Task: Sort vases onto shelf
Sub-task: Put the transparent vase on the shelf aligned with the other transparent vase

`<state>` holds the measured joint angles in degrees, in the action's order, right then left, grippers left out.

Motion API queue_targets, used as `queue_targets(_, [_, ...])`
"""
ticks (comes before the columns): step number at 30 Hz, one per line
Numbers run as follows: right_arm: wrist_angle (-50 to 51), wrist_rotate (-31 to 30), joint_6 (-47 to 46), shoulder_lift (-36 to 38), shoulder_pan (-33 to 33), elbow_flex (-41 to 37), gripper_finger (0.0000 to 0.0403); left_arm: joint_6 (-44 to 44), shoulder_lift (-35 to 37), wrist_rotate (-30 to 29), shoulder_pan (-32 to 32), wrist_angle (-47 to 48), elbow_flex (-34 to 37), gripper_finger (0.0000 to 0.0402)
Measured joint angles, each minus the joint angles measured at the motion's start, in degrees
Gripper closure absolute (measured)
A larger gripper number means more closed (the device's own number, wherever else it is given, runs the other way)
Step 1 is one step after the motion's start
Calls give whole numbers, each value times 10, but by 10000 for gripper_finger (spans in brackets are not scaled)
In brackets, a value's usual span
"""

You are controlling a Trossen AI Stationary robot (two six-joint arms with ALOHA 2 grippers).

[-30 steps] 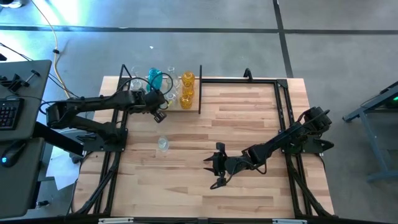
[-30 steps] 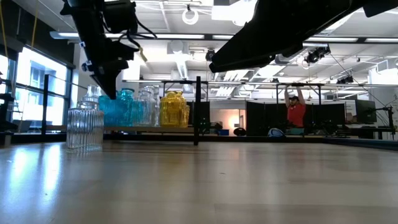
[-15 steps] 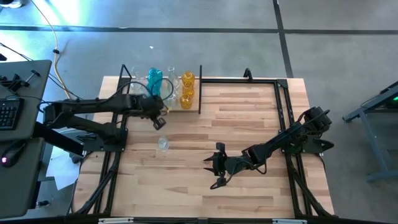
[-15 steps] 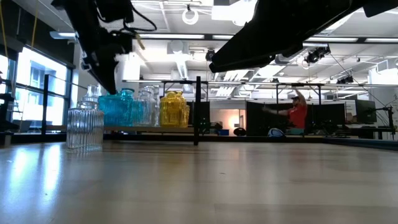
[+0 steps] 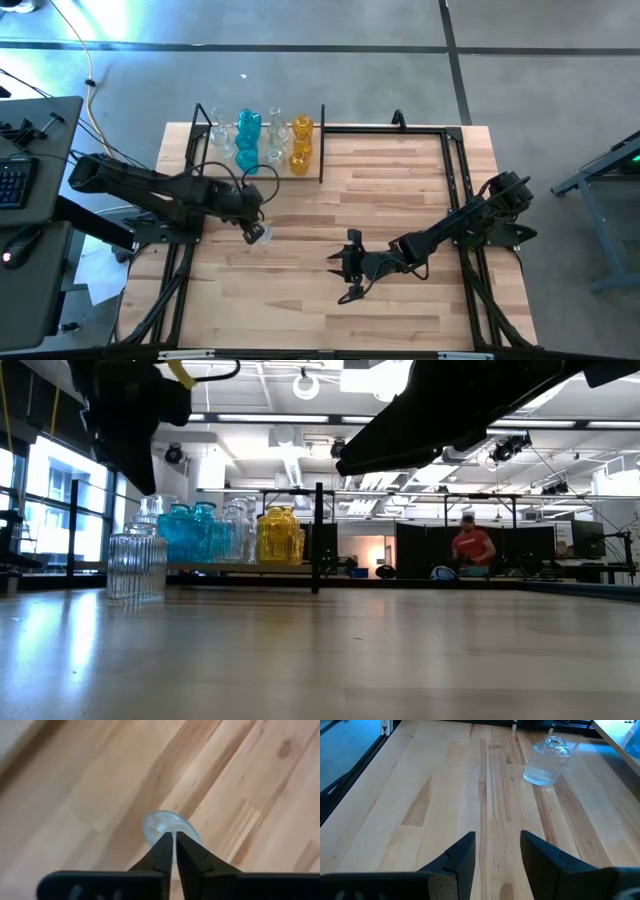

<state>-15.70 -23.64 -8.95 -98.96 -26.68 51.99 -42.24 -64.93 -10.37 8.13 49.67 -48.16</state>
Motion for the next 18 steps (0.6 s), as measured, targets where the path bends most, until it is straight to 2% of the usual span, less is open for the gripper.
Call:
queue_targets(8, [-2,0,0,0,0,0,265,-130,-13,39,8,-1,0,304])
queue_targets(18, [-1,0,0,0,0,0,265,-126,-59,39,8,-4,-1,183])
